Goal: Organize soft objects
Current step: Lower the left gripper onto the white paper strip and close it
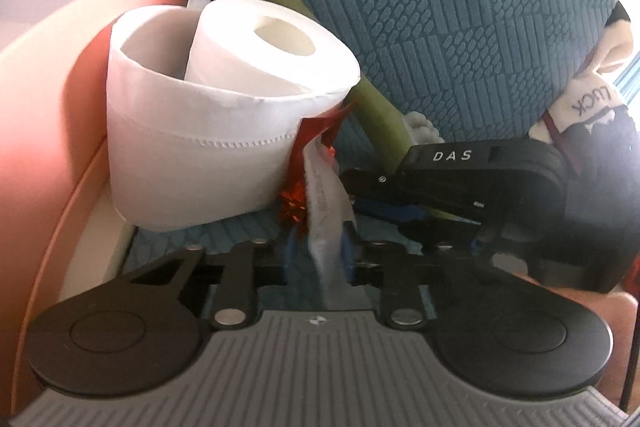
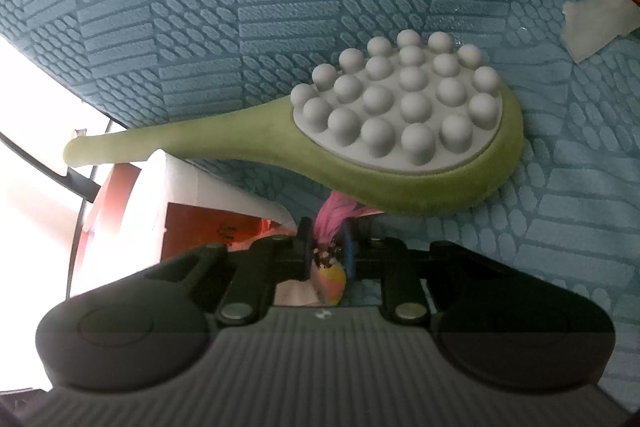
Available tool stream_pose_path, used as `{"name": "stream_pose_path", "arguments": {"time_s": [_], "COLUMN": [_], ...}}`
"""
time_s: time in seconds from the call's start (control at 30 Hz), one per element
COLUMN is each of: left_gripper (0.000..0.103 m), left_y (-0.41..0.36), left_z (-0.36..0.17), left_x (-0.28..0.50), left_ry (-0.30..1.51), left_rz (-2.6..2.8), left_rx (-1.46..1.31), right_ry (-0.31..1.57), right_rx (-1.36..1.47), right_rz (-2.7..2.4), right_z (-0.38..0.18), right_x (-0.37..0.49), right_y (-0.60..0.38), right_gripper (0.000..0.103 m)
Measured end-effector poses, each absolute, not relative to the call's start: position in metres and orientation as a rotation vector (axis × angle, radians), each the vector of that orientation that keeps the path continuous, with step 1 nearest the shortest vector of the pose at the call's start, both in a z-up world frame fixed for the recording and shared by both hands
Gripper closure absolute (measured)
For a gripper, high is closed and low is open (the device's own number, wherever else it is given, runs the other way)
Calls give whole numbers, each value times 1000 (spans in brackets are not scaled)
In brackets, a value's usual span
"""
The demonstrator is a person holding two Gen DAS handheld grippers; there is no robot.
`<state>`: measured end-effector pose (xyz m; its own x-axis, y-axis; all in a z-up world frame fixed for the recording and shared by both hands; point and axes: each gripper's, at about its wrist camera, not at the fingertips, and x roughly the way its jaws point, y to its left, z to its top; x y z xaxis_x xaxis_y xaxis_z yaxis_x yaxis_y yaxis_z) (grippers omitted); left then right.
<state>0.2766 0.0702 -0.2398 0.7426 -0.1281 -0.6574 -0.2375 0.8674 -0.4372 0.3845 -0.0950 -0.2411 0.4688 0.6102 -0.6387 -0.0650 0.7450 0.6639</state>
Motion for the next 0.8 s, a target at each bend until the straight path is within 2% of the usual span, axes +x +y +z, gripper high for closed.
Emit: {"name": "stream_pose_path", "arguments": {"time_s": [0.2, 0.33, 0.37, 0.63, 0.8], "left_gripper": [94, 95, 95, 95, 95], "left_y": [68, 66, 66, 63, 66], "left_z": [-227, -219, -216, -194, -190], "left_x": [266, 257, 255, 233, 221], "left_ry": [723, 721, 719, 699, 704], "left_rz": [83, 99, 100, 112, 135], "left_rx": [-509, -488, -485, -449, -429], "right_ry": [999, 984, 979, 957, 976], "right_rx": [614, 589, 583, 583, 586], "right_rz": [458, 472, 478, 503, 483], "right_z": [-237, -230, -229, -216, -219], "right_x": [381, 377, 375, 359, 352], "right_y": [-102, -103, -103, -108, -111], "right_gripper": [90, 94, 99, 99, 94]}}
